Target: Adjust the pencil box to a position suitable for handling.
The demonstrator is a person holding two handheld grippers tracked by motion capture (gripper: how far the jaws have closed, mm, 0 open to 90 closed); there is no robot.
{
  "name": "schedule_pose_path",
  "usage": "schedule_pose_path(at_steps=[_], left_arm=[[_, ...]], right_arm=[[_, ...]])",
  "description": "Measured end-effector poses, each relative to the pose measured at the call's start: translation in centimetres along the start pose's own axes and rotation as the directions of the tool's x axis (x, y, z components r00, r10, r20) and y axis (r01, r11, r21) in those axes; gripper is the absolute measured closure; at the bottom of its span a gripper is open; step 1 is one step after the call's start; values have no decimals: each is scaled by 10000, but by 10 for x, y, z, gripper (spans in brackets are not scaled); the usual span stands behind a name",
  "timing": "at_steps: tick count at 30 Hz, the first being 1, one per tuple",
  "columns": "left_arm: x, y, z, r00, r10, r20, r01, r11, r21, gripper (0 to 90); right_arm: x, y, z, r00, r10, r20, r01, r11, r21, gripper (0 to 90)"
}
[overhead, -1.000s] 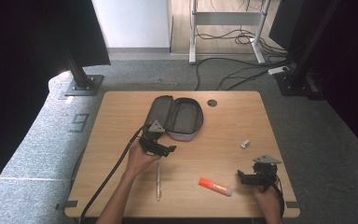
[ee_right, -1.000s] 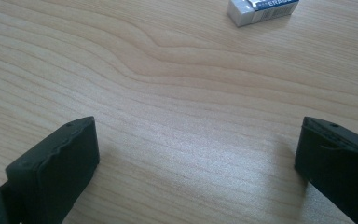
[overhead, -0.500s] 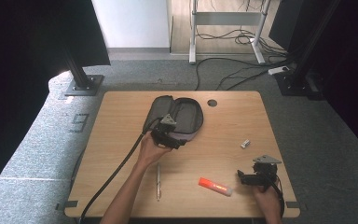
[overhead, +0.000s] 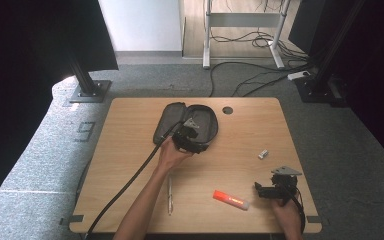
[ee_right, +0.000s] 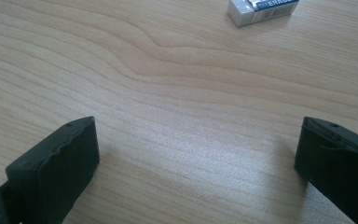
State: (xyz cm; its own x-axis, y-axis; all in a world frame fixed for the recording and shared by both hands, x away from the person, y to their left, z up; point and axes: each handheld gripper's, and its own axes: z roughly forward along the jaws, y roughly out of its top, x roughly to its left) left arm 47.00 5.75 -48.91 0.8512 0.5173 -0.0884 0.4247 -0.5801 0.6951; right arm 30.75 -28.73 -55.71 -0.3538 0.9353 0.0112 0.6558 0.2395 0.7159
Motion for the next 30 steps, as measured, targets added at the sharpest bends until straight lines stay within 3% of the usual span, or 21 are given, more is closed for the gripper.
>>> schedule_pose_path(at_steps=[4,8,17,25,30], left_arm=[[3,3,8,9997,-101,224,104,9998,-143,323],[4,6,15,9998,42,171,-43,10000,44,403],[9,5,28,9996,-67,-273,76,9994,350,605],[6,1,34,9999,-75,-143,81,9991,422,789],[2,1,33,10000,-69,-27,70,9990,433,848]], right_arm=[[0,0,0,10000,0,3,0,10000,-1,0],[0,0,0,10000,-74,-51,74,10000,-19,0],[0,0,0,9999,-117,-92,117,9999,-23,0],[1,0,0,9999,-96,-105,95,10000,-28,0],[1,0,0,9999,-107,-104,107,9999,-25,0]])
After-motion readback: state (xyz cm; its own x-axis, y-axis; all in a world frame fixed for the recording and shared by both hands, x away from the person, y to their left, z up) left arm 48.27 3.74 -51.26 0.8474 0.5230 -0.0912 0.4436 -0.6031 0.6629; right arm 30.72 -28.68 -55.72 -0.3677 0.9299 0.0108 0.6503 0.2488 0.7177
